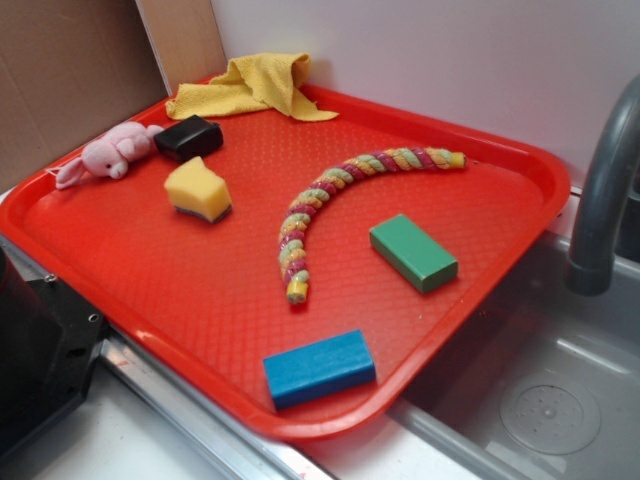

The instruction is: Grab the blue block.

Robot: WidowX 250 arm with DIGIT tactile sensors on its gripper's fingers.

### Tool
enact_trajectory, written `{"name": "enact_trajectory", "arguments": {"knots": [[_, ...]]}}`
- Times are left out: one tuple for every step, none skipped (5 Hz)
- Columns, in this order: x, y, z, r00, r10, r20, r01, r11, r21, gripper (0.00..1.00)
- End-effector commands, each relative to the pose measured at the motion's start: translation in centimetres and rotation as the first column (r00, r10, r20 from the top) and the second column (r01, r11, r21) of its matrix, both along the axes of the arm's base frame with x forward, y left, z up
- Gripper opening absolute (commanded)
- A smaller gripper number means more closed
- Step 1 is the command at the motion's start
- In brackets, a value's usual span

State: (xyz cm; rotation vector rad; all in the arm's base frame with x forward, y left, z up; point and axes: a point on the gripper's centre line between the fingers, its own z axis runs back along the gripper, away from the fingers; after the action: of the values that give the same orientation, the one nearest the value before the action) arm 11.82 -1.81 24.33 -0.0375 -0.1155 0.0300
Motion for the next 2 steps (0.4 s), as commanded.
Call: {"name": "enact_trajectory", "arguments": {"knots": [[0.0, 0.0, 0.0, 1.000, 0.000, 0.000, 0.000, 1.000, 0.000, 1.00], [0.8, -3.3, -5.0, 0.988, -0.142, -0.053, 0.146, 0.986, 0.081, 1.00]]}}
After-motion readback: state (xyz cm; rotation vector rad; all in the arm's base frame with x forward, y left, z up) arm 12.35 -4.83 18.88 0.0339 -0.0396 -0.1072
